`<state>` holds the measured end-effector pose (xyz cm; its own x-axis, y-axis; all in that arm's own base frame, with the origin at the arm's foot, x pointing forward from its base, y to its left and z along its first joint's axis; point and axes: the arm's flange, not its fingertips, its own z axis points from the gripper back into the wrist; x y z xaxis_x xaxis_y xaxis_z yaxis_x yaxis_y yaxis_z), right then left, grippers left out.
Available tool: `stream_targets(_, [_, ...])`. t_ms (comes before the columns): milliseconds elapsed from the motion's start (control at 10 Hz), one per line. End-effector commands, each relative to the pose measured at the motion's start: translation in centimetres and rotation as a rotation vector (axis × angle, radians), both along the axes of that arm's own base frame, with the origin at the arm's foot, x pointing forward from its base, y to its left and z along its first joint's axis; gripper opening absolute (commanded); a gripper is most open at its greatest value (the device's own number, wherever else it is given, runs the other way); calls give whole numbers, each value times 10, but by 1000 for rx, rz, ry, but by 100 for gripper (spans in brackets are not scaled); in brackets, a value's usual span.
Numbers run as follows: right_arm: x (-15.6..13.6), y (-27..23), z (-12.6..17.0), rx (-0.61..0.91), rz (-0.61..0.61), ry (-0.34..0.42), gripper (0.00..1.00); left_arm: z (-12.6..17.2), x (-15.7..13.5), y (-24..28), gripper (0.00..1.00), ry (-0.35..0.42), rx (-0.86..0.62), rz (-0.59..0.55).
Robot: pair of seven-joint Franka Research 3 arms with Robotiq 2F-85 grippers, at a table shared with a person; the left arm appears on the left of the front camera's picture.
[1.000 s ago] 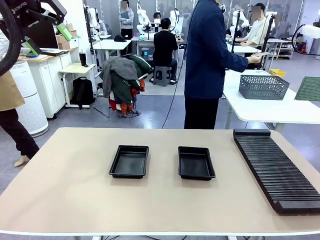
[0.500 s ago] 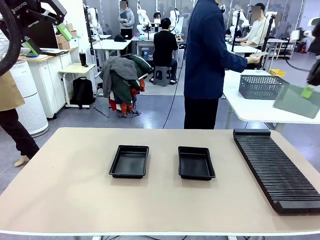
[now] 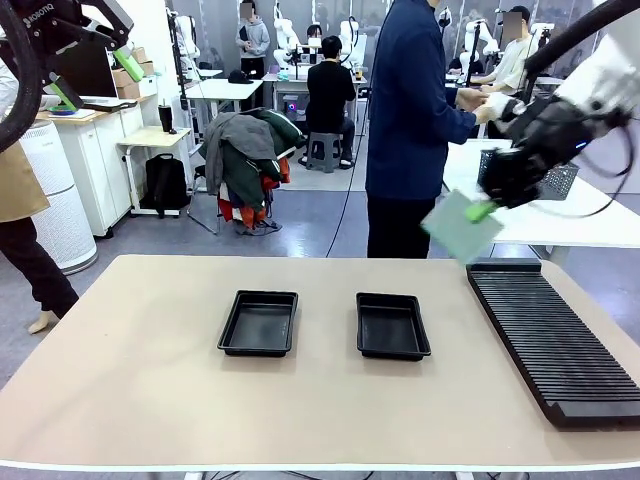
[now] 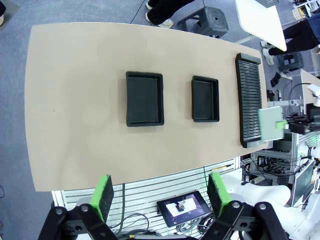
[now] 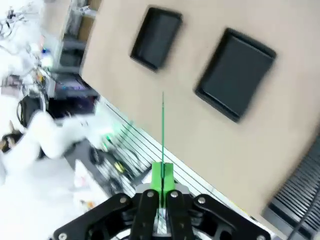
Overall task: Inspect and transfer BCBs to ESD trays.
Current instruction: Pick up the Blank PCB from the PCB Rack and place it in the left ESD tray.
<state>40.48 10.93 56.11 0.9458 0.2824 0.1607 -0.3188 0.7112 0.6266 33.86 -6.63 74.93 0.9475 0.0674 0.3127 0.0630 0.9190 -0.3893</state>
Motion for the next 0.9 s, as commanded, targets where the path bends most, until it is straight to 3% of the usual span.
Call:
stream_targets(0, [3, 50, -49, 127, -136, -19, 2, -1, 0, 0, 100, 1, -2, 1])
stream_targets(400, [32, 141, -144, 293, -261, 20, 2, -1, 0, 0, 100, 1, -2, 1])
stream_targets(800, [67, 215, -222, 385, -225, 80, 2, -1, 0, 0, 100, 1, -2, 1])
